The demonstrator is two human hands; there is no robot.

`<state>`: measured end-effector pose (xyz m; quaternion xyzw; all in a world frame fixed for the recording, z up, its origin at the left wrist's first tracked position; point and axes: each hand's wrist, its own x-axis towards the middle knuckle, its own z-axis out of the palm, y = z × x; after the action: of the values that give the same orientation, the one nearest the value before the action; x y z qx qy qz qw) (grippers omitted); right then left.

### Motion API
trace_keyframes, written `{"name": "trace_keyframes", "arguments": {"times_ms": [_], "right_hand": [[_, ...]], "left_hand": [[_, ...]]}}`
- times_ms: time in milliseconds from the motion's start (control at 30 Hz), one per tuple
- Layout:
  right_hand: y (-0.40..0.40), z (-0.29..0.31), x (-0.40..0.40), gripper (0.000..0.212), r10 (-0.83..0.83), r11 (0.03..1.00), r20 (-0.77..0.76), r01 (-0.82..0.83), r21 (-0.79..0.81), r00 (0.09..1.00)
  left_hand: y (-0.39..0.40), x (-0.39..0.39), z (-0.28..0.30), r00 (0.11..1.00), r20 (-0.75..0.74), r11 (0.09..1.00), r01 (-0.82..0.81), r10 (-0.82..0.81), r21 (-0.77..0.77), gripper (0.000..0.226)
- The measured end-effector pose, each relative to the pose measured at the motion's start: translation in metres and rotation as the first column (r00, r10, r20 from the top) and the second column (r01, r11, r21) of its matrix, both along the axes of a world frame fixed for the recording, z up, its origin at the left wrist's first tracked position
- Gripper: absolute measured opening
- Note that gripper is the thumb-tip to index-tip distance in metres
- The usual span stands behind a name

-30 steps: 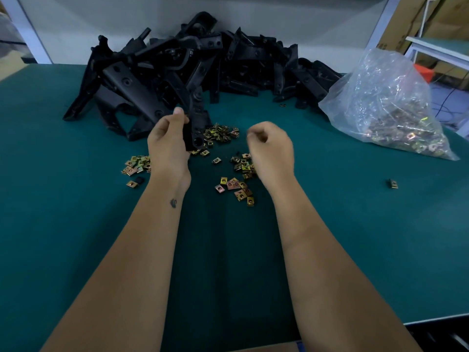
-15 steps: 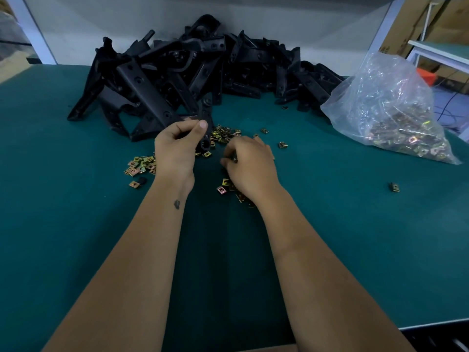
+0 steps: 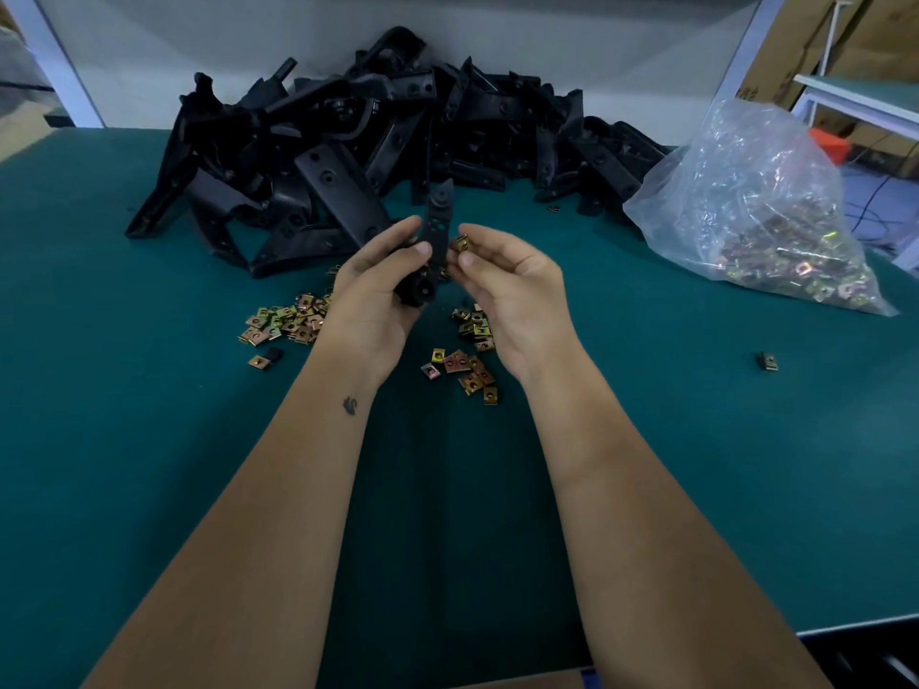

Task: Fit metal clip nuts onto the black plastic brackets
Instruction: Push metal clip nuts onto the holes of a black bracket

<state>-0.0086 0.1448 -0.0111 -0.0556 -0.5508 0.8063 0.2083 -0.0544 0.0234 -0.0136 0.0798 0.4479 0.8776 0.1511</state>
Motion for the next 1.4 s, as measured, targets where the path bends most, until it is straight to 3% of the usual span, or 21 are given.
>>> {"name": "trace_keyframes", "arguments": {"times_ms": [467,633,800,967,1233,1400], "right_hand": [[-0.0011,0.0043,0.0027,0.021,-0.016,1.0,0.002,0.016,-0.007,1.0],[0.0001,0.0051,0.0038,0.015,-0.014,0.999,0.003,0.014,-0.038,1.0],[0.0,0.0047,0.0054,0.017,-0.029,1.0,0.002,0.029,0.013,1.0],[-0.0015,0.0068,0.0045,0.014,-0.031,0.997,-0.019,0.029,-0.068,0.999],[-0.0021,0.0072,0.0034,0.015,-0.06,0.997,0.002,0.06,-0.046,0.998],[-0.0003,0.008,0.0042,0.015,-0.063,0.993,0.009,0.064,-0.103,0.998]], "left_hand": [[-0.0014,0.0006,-0.0002,0.994,-0.044,0.995,0.098,-0.097,0.015,0.023],[-0.0006,-0.0006,-0.0012,0.995,-0.021,0.996,0.094,-0.094,0.009,0.033],[0.0005,-0.0027,-0.0037,0.997,-0.023,0.997,0.078,-0.079,-0.014,0.024],[0.0005,-0.0028,-0.0041,0.993,-0.057,0.994,0.102,-0.103,-0.03,0.026],[0.0005,-0.0007,-0.0032,0.991,-0.08,0.994,0.103,-0.106,-0.044,0.022],[0.0,0.0024,-0.0022,0.985,-0.131,0.99,0.104,-0.115,-0.093,0.032]]}}
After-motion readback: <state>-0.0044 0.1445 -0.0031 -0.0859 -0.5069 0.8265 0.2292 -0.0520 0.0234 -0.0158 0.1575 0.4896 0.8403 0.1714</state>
